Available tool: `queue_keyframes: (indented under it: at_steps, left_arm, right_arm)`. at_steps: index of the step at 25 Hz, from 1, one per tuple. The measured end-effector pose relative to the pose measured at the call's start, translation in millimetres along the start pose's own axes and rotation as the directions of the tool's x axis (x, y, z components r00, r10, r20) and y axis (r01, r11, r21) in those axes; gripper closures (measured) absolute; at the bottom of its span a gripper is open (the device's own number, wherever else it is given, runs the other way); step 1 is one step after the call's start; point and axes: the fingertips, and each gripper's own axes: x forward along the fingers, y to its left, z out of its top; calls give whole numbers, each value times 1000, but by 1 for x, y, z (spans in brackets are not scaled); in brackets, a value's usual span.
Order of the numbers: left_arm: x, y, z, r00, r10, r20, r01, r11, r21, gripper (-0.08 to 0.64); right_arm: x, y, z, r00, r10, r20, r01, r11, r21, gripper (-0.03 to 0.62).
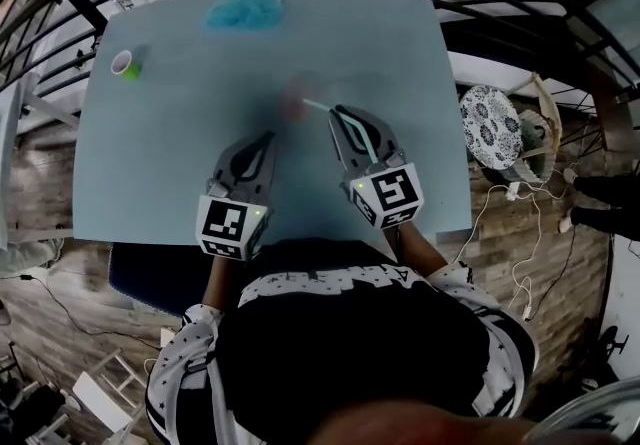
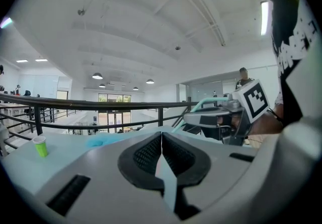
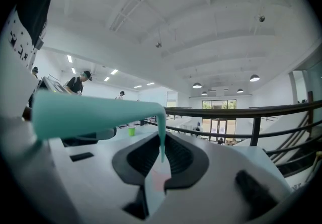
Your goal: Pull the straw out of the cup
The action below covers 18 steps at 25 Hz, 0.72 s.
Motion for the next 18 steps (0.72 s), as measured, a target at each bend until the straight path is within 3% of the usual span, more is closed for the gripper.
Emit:
queue_keyframes:
  at_steps: [18]
  left_arm:
    - [26,-15,8,999,-51,9,51,999,6,546]
  right_arm:
    - [-18,-14,15,1000,-14,12,14,1000,9,545]
